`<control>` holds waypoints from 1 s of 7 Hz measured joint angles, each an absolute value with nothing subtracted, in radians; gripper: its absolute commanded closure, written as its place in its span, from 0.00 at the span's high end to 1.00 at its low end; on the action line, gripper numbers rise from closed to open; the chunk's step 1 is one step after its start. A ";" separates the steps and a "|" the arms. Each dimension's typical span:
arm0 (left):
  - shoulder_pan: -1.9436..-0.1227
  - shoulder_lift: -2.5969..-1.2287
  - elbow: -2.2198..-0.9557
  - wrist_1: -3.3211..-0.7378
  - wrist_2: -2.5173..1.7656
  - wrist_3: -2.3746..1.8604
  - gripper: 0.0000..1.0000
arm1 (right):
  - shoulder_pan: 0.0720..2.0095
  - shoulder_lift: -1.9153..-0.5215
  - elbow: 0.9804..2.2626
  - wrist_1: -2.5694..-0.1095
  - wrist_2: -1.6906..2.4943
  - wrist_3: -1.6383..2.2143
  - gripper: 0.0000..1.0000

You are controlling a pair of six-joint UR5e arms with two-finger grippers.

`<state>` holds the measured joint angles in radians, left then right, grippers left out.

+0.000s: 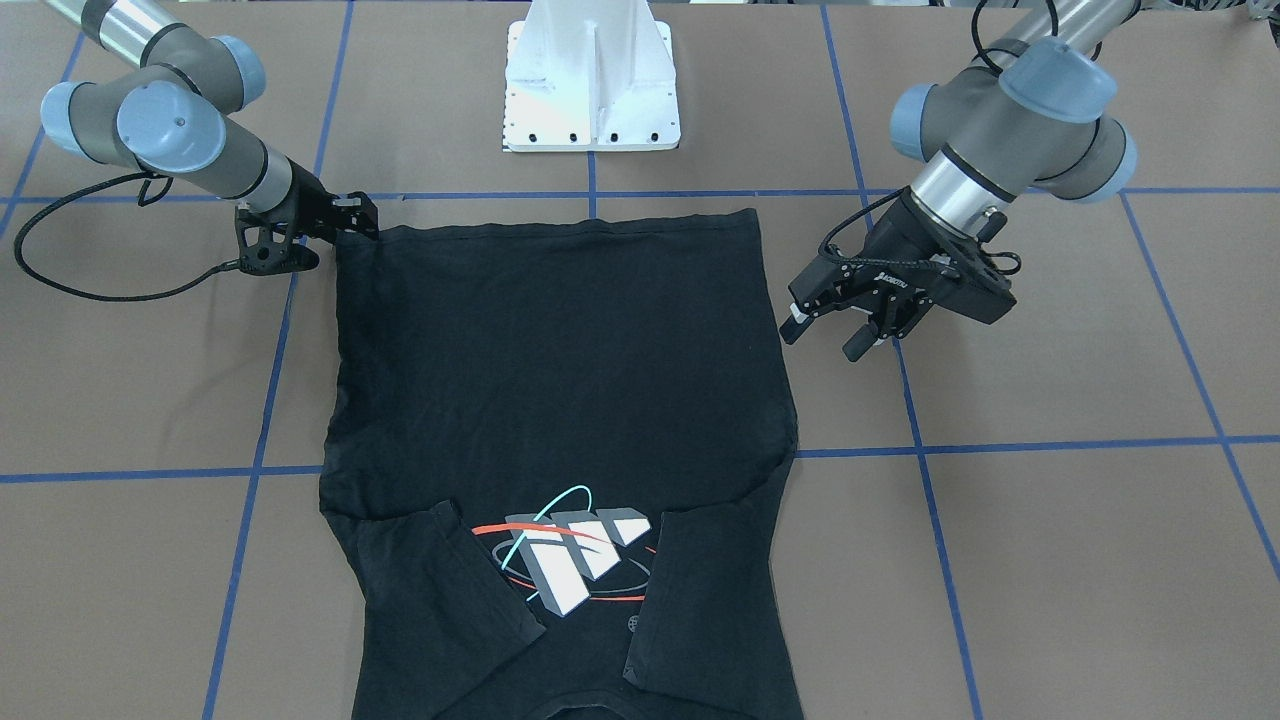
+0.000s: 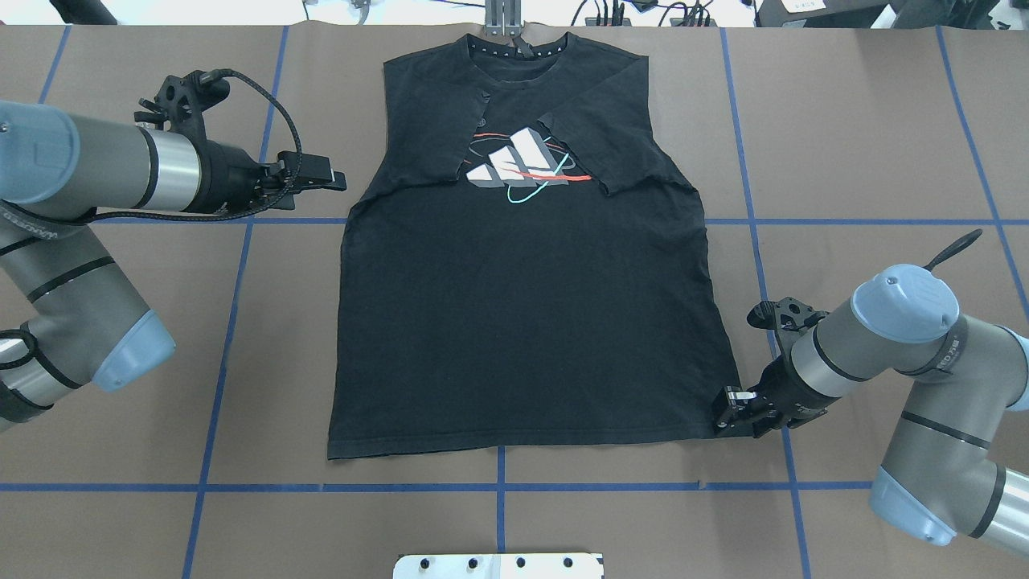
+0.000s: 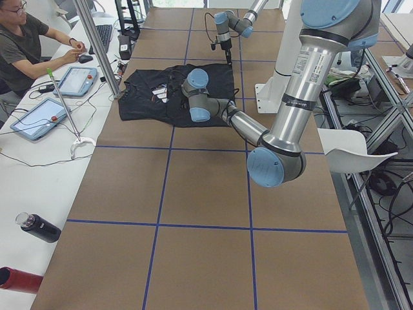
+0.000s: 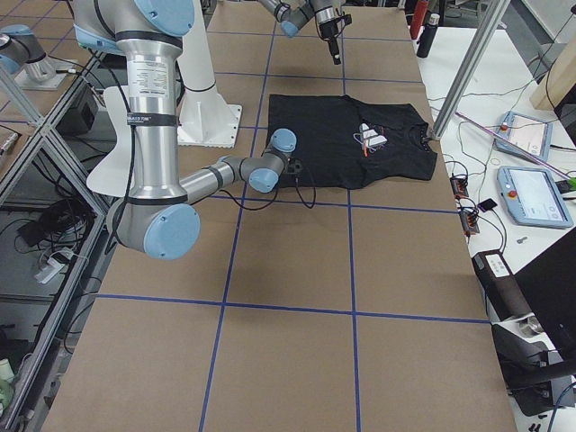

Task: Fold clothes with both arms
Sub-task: 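Move the left gripper to the other hem corner while the right gripper holds its corner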

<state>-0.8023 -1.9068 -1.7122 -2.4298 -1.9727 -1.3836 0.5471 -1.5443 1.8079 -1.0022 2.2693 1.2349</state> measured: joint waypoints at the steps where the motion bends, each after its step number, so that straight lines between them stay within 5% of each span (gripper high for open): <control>1: -0.802 -1.907 -1.712 -2.430 -1.973 -1.384 1.00 | 0.548 -1.544 1.809 -1.002 2.269 1.235 0.00; 7: -0.763 -1.909 -1.726 -2.430 -1.973 -1.409 1.00 | 0.565 -1.553 1.855 -0.994 2.274 1.234 0.00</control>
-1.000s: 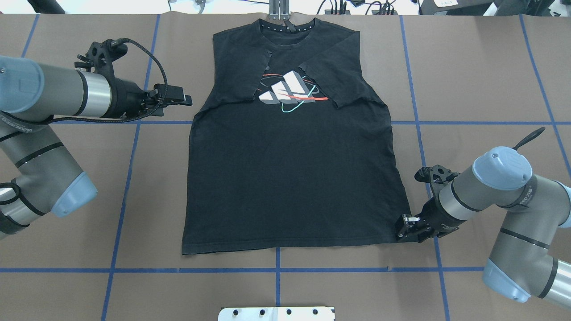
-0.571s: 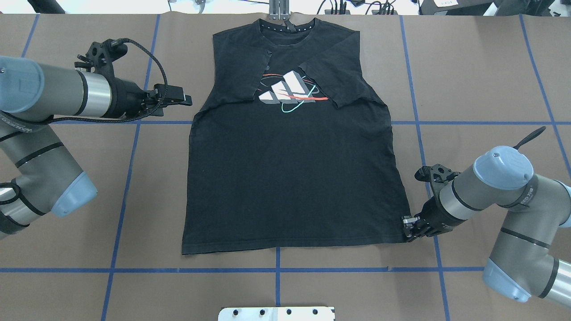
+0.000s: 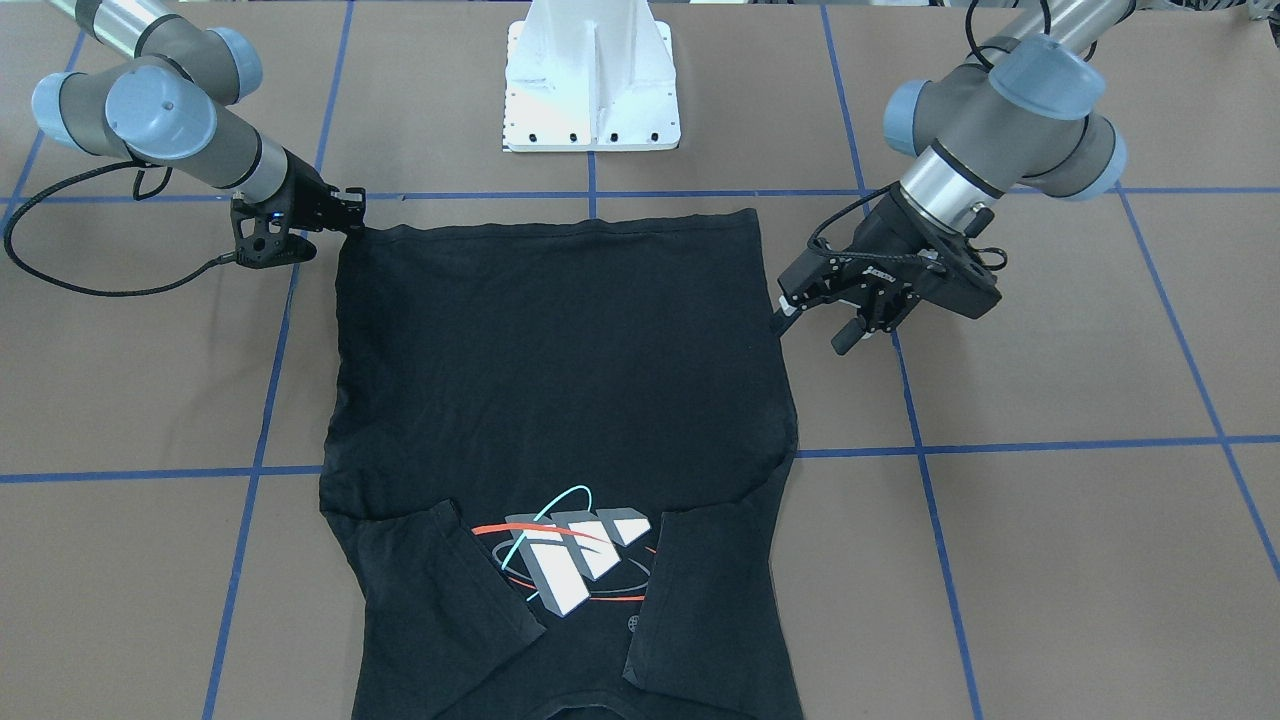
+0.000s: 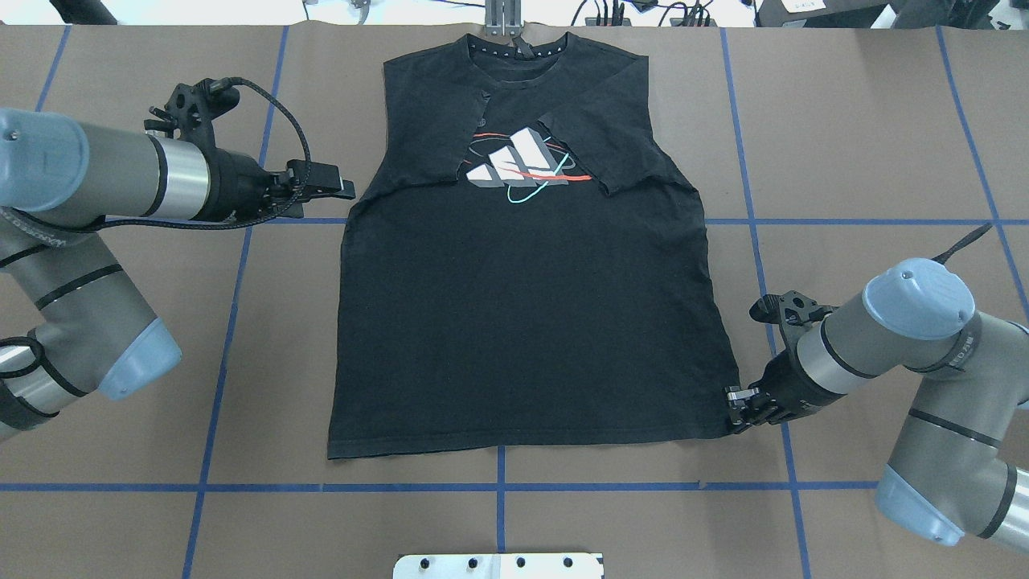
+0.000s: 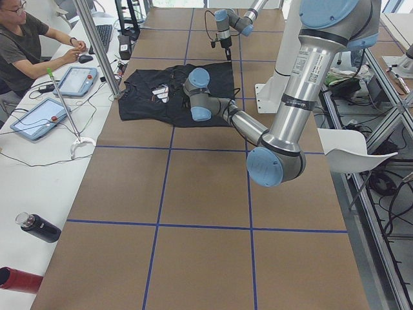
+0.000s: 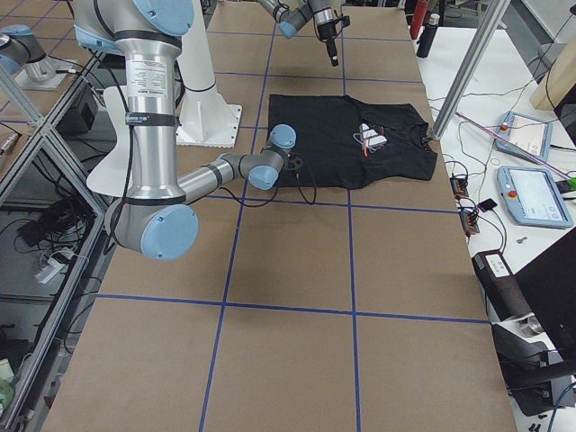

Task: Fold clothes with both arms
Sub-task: 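Move the left gripper to the other hem corner while the right gripper holds its corner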

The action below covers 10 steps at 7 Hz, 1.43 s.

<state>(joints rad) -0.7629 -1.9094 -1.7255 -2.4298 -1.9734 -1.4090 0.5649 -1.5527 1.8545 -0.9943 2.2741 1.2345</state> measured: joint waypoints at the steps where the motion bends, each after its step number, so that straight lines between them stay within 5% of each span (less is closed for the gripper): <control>1: -0.721 -1.902 -1.740 -2.430 -1.973 -1.439 1.00 | 0.576 -1.551 1.872 -0.994 2.274 1.235 0.00; 10: -0.348 -1.663 -1.891 -2.416 -1.777 -1.665 1.00 | 0.624 -1.541 1.940 -0.994 2.271 1.235 0.00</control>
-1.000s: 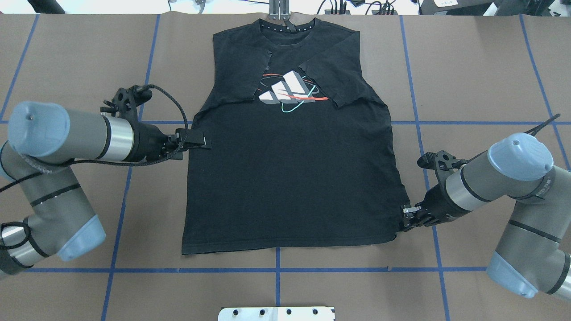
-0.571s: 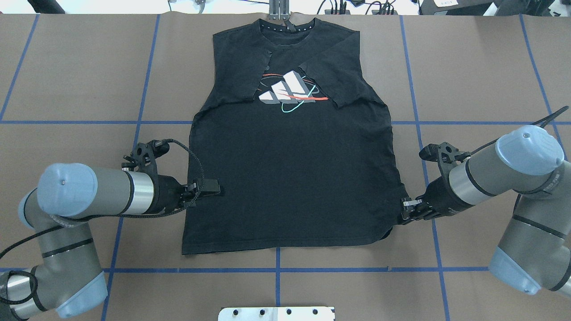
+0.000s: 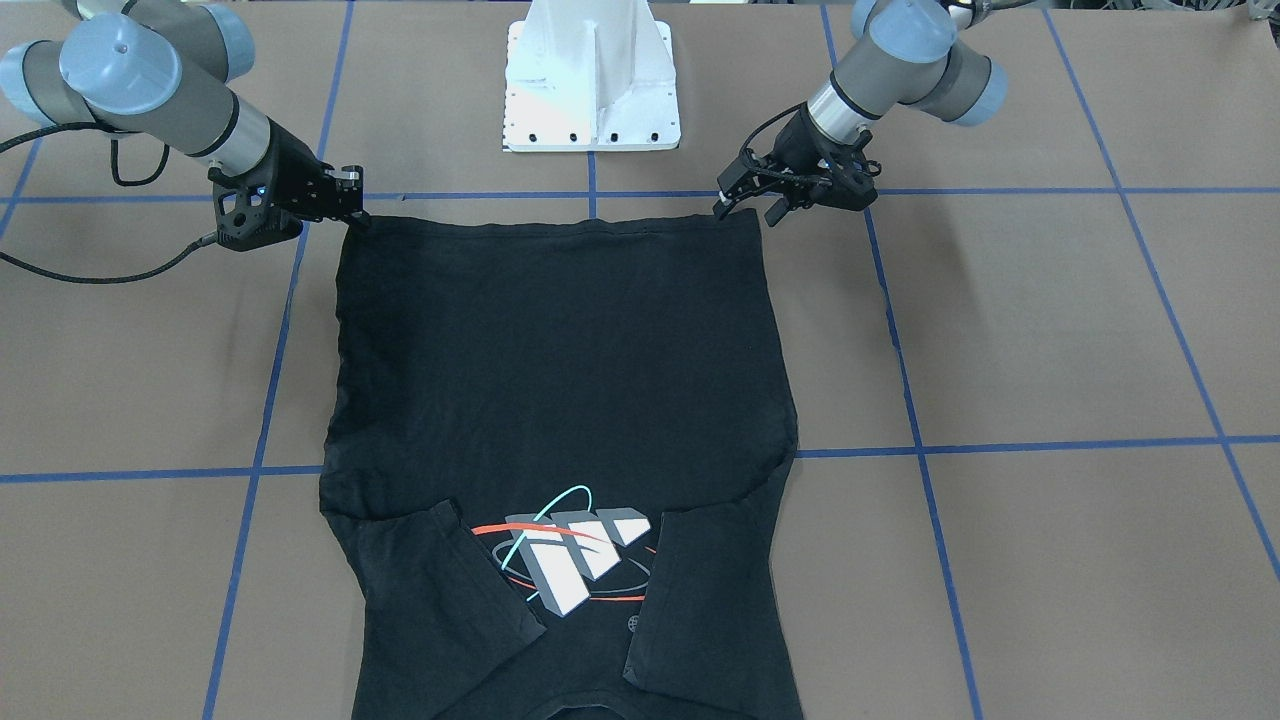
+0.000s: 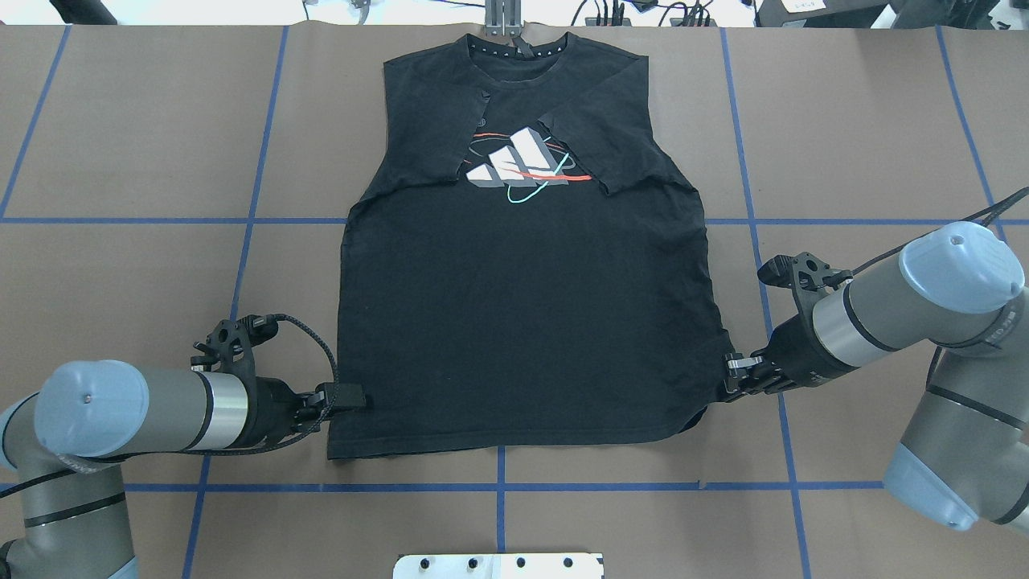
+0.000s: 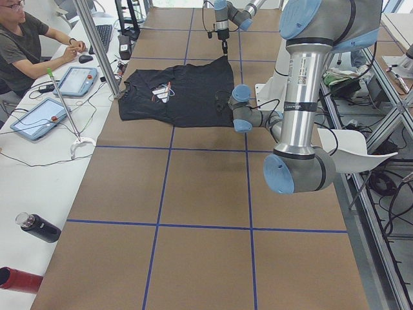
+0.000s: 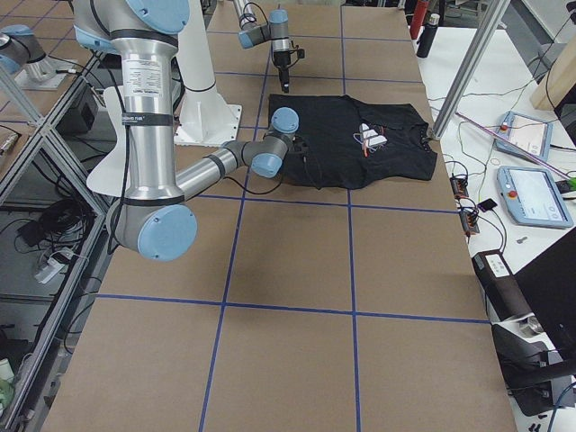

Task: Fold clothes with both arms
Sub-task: 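Move the left gripper to the other hem corner while the right gripper holds its corner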

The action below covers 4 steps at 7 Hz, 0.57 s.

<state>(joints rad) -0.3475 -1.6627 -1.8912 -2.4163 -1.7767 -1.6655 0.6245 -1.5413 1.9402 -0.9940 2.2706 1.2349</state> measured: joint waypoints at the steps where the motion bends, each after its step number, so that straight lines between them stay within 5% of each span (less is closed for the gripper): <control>1: -0.340 -1.657 -1.895 -2.403 -1.776 -1.666 0.99 | 0.626 -1.542 1.941 -0.994 2.272 1.235 0.00; 4: -0.319 -1.654 -1.897 -2.379 -1.775 -1.667 0.98 | 0.630 -1.546 1.952 -0.994 2.276 1.234 0.00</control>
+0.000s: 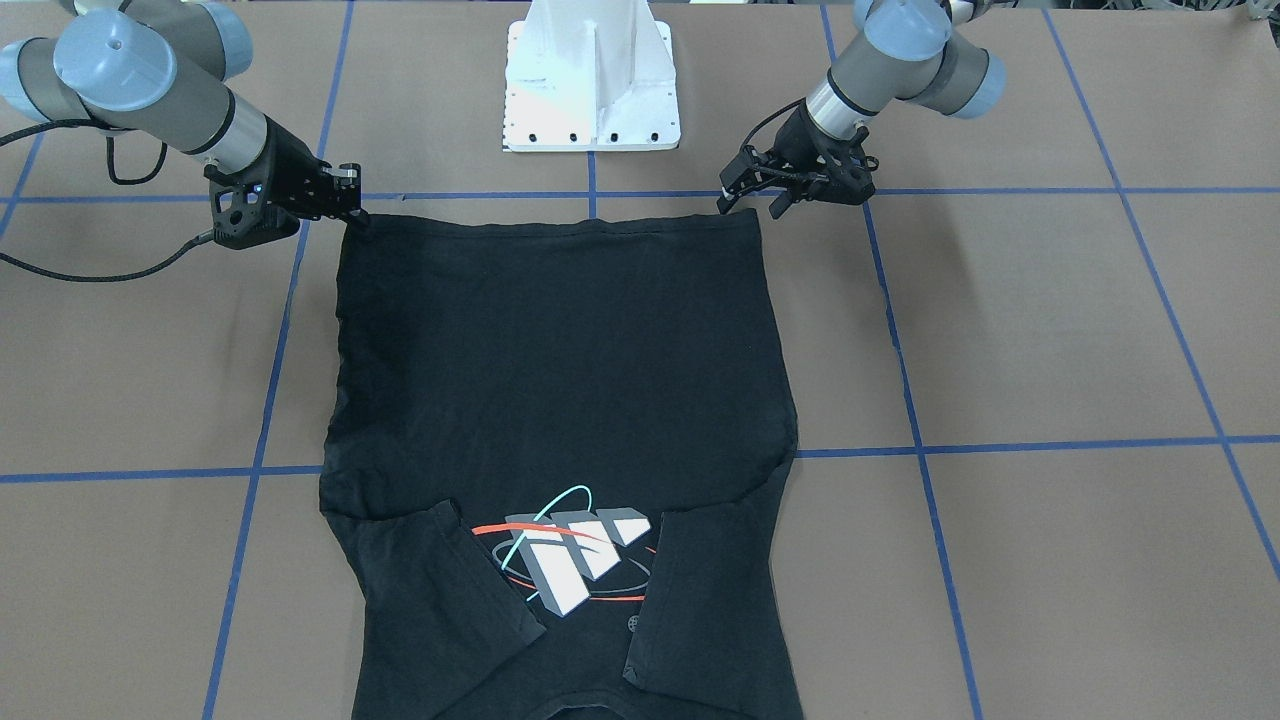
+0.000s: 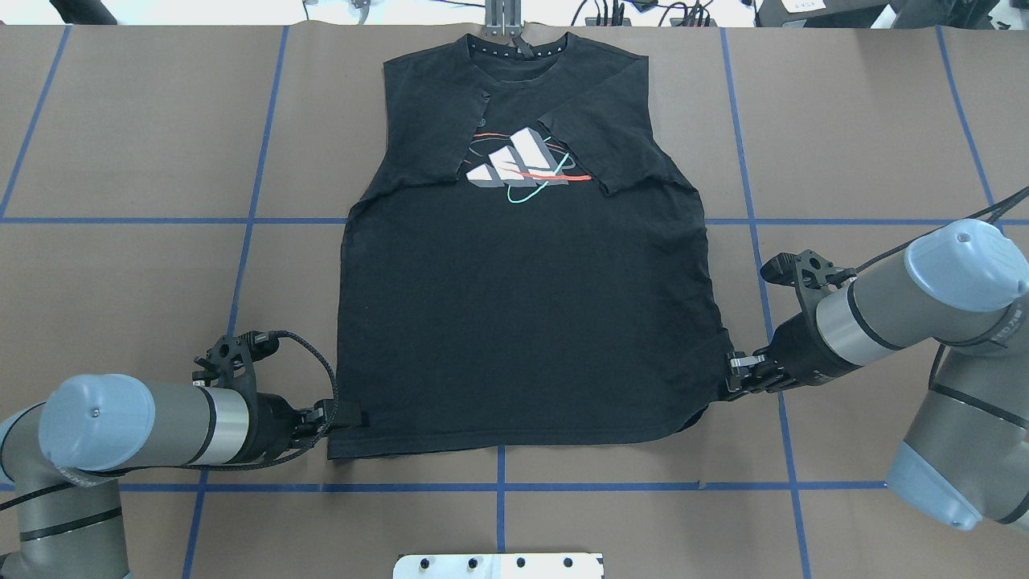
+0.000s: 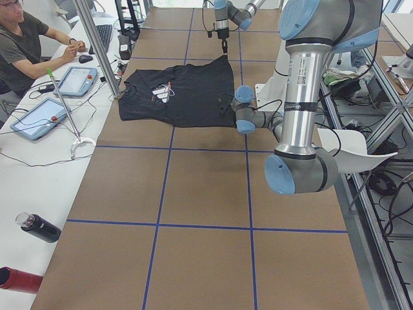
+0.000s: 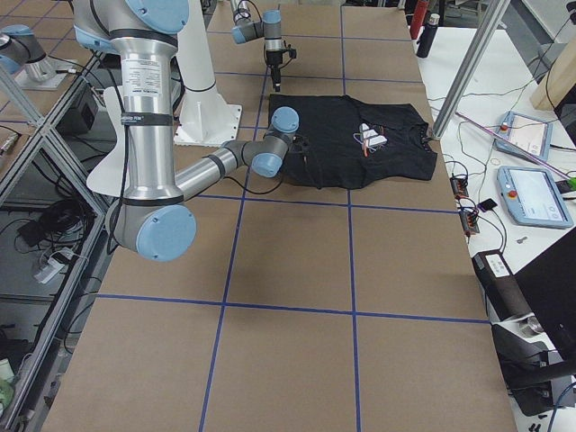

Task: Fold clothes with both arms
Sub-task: 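Move the left gripper to the other hem corner while the right gripper holds its corner, then grasp both hem corners nearest the robot with both grippers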

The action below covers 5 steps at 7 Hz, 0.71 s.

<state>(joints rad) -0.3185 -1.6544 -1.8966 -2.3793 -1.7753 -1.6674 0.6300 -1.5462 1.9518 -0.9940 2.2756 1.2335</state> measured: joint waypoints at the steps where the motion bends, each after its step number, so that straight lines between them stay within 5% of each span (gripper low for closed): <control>1: -0.312 -1.656 -1.896 -2.368 -1.775 -1.667 0.99 | 0.630 -1.548 1.958 -0.994 2.276 1.233 0.00; 5: -0.287 -1.668 -1.877 -2.357 -1.773 -1.667 0.99 | 0.637 -1.552 1.961 -0.994 2.277 1.233 0.00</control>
<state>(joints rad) -0.2871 -1.6680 -1.8770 -2.3569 -1.7733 -1.6674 0.6375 -1.5519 1.9610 -0.9940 2.2771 1.2333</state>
